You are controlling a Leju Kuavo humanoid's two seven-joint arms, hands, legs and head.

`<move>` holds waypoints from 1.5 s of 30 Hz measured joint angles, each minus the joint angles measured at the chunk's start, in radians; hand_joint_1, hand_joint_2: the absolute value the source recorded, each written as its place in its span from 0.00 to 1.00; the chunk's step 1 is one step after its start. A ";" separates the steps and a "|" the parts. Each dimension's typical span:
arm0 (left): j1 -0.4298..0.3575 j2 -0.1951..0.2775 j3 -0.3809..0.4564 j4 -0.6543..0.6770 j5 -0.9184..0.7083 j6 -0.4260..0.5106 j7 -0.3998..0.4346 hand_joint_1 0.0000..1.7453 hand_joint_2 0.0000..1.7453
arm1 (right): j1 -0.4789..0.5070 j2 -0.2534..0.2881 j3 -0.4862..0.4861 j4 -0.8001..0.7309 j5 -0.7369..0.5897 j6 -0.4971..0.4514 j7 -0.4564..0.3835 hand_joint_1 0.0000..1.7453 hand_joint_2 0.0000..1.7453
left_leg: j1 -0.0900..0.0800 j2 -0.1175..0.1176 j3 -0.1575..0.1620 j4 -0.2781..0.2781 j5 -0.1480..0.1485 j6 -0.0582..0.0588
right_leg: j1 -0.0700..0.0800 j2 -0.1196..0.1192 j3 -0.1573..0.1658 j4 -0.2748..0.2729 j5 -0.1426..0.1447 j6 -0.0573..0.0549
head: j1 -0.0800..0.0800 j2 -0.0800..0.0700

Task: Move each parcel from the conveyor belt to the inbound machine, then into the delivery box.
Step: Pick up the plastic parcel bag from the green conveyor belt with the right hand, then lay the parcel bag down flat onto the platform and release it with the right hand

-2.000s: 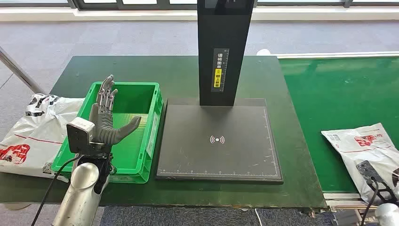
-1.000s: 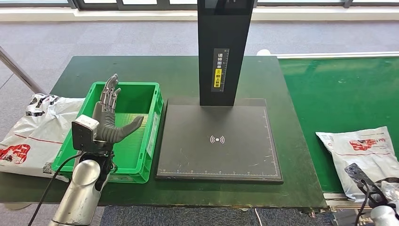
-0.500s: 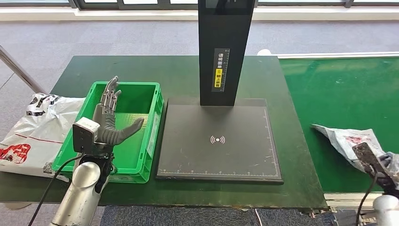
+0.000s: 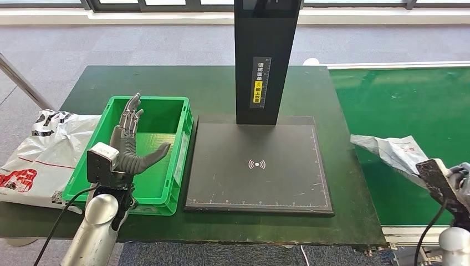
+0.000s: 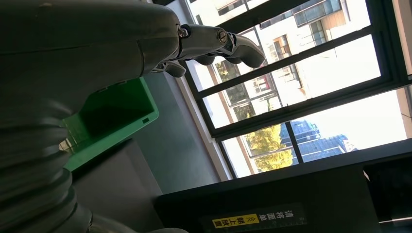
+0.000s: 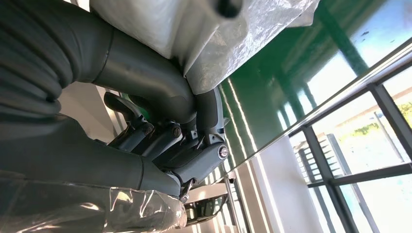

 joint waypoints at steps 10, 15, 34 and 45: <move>0.001 0.000 0.000 0.000 0.000 0.000 0.000 0.00 1.00 | 0.004 0.001 0.000 -0.010 -0.005 -0.005 -0.005 1.00 1.00 | 0.000 0.000 0.000 0.000 0.000 0.000 | 0.000 0.000 0.000 0.000 0.000 0.000 | 0.000 0.000; 0.002 0.000 0.000 0.000 0.000 0.000 0.000 0.00 1.00 | 0.010 0.008 0.000 -0.039 -0.023 -0.031 -0.027 1.00 1.00 | 0.000 0.000 0.000 0.000 0.000 0.000 | 0.000 0.000 0.000 0.000 0.000 0.000 | 0.000 0.000; 0.010 -0.007 0.000 -0.008 -0.006 0.001 -0.009 0.00 1.00 | 0.065 0.058 0.086 -0.324 -0.042 -0.150 -0.044 1.00 1.00 | 0.000 0.001 -0.001 0.000 0.000 0.000 | 0.001 0.001 -0.001 0.000 0.000 0.000 | 0.000 0.000; 0.011 -0.020 0.000 -0.009 -0.020 0.010 -0.009 0.00 1.00 | 0.083 0.082 0.220 -0.464 -0.102 -0.167 -0.089 1.00 1.00 | 0.000 0.001 -0.001 0.000 0.000 0.000 | 0.001 0.001 -0.001 0.000 0.000 0.000 | 0.000 0.000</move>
